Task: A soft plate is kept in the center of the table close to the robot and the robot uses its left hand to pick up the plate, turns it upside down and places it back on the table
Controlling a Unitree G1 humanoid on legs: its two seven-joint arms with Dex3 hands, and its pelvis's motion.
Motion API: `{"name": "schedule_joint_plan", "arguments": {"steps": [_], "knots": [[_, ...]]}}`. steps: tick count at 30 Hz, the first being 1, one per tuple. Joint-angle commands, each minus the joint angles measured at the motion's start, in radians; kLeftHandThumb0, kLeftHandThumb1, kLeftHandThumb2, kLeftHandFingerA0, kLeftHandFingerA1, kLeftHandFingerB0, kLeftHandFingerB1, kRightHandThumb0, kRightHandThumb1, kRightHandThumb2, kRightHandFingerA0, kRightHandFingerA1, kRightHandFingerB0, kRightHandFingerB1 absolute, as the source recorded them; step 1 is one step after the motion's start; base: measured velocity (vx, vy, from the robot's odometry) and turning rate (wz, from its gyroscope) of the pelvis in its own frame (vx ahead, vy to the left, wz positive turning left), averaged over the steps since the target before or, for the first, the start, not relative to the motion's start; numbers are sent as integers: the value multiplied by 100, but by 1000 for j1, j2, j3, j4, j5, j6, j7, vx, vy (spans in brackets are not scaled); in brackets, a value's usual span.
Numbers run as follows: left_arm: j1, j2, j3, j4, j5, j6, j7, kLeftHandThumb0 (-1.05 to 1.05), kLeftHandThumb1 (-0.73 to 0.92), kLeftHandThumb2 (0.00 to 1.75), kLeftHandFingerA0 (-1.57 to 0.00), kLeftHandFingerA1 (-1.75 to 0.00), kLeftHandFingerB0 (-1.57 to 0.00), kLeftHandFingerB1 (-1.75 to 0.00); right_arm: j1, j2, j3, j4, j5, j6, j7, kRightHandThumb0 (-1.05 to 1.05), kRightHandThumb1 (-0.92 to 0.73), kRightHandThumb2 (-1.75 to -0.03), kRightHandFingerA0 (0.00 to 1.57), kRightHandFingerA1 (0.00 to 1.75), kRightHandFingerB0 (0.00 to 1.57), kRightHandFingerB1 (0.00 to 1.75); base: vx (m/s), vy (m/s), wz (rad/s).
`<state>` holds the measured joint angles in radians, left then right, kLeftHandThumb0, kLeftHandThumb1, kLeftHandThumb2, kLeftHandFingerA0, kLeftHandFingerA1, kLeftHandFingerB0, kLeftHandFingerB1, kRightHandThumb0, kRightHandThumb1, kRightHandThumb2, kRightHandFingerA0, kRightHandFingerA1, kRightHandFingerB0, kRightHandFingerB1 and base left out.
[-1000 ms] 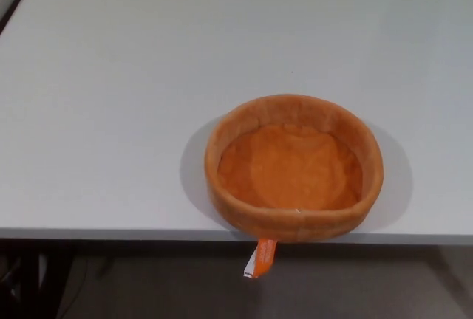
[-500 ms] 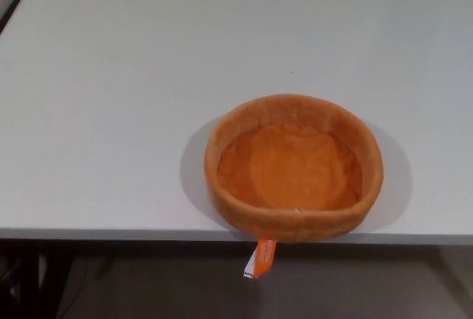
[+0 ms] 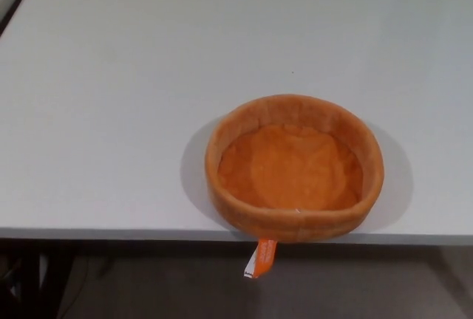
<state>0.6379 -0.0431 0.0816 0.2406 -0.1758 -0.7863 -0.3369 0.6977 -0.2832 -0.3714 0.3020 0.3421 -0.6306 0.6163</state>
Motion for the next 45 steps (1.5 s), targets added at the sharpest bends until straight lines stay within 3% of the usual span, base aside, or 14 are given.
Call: {"name": "schedule_joint_plan", "arguments": {"steps": [1,7,9,10,12,13,14,15,16,34,36,37,38,45], "knots": [[15,9,26,-87,-44,-16,26,-105,82,70,-25,-97,-31,-78,9,-3,-12,-11,19,-29,16,-78,-91,-74,20,38,11,25,0,0,0],[-7,-3,77,-195,35,-28,96,-105,57,112,-22,-75,-28,-69,-25,-9,-13,55,25,-43,38,-78,-92,-72,22,37,12,24,0,0,0],[-66,12,94,-242,53,-20,109,-105,60,112,-25,-72,-28,-66,-29,-4,-12,58,30,-46,39,-77,-76,-107,16,49,7,38,0,0,0],[-93,16,105,-261,78,-28,119,-105,63,112,-25,-70,-26,-64,-25,-2,-12,51,22,-50,33,-76,-92,-73,23,39,12,25,0,0,0],[-143,39,109,-279,92,-25,111,-42,21,96,-15,-60,-17,-59,-19,-4,-10,35,18,-43,29,-75,-92,-72,21,39,13,25,0,0,0],[-166,49,112,-309,114,13,120,-105,89,71,-22,-66,-27,-60,-22,-2,-11,36,17,-47,26,-76,-92,-73,23,39,12,25,0,0,0],[-240,52,105,-360,141,77,142,-42,18,94,-17,-60,-18,-58,-32,-4,-9,48,19,-47,31,-76,-92,-72,22,38,13,25,0,0,0],[-268,54,102,-373,155,93,148,-105,65,111,-22,-67,-21,-60,-32,-3,-8,45,18,-46,29,-77,-76,-108,17,50,6,37,0,0,0],[-316,61,97,-383,179,111,155,-105,66,113,-19,-67,-15,-58,-32,-1,-6,41,19,-45,28,-75,-92,-72,22,39,12,24,0,0,0],[-881,100,-69,-234,493,231,233,-105,74,112,-21,-69,-12,-59,-34,13,-9,22,3,-58,2,-78,-92,-73,25,39,13,25,0,0,0],[-914,117,-84,-206,513,219,243,-105,71,91,-12,-65,-11,-58,-33,14,-9,22,1,-62,-1,-78,-78,-111,22,52,4,36,0,0,0],[-928,133,-94,-195,555,229,259,-53,34,103,-3,-57,-1,-54,-27,17,-5,16,-1,-60,-1,-77,-91,-74,25,41,12,25,0,0,0],[-951,152,-113,-192,610,257,260,-105,75,116,-2,-61,-9,-54,-25,17,-3,8,1,-55,-1,-76,-92,-74,23,40,12,25,0,0,0],[-993,192,-210,-164,766,284,295,-105,76,119,-3,-58,-7,-49,-31,15,1,2,6,-41,0,-75,-75,-108,20,51,7,39,0,0,0]]}}
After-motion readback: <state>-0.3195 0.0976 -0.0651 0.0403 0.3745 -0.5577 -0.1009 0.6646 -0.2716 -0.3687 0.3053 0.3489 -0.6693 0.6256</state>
